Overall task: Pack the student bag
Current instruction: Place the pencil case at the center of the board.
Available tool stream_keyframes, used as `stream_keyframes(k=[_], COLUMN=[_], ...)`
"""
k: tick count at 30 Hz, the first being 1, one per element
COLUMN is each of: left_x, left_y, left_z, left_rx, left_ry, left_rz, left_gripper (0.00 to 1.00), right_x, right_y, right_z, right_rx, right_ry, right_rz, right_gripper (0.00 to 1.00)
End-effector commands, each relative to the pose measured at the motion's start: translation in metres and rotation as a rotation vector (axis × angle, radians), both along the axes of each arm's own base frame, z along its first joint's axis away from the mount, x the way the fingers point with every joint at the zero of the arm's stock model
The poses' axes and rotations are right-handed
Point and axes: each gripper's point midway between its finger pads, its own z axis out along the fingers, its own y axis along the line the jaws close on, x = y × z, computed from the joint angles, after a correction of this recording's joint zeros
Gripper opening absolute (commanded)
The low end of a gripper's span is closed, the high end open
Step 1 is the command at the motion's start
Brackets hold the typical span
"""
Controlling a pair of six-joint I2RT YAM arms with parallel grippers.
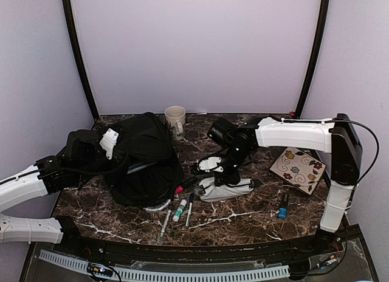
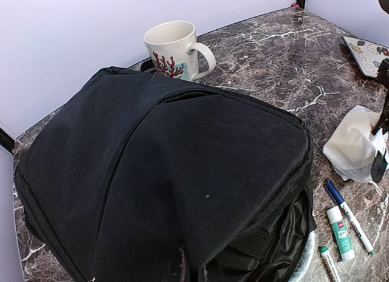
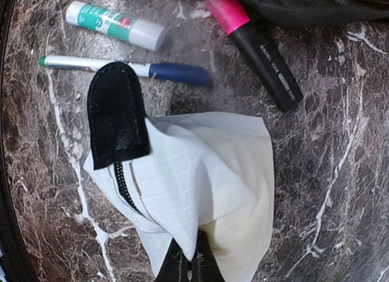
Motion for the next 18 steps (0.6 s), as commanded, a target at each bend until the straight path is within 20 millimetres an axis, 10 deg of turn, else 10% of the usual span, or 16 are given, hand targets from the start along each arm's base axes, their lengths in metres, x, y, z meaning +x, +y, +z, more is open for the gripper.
stream_keyframes(k=[1, 7, 12, 18], left_x=[-0.001, -0.001, 0.0, 0.0], left_y=[-0.01, -0.01, -0.01, -0.01], left_z=[0.019, 0.019, 0.018, 0.018], left_rx=[-0.066, -0.064, -0.06, -0.059], left_ry=[-0.052, -0.052, -0.051, -0.051], left_rz=[-0.042, -0.041, -0.041, -0.042], left_gripper=[0.0, 0.0, 0.0, 0.0], right_x=[0.02, 0.05, 0.05, 0.038], right_y=[0.027, 0.047, 0.041, 0.031], right_z=[0.016, 0.028, 0.004, -0.007], right_rx=[0.05, 0.086, 0.028, 0.013], right_ry=[-0.001, -0.075, -0.035, 0.004], right_rz=[-0.031, -0.089, -0.127, -0.118], right_gripper=[0.0, 0.02, 0.45, 0.63])
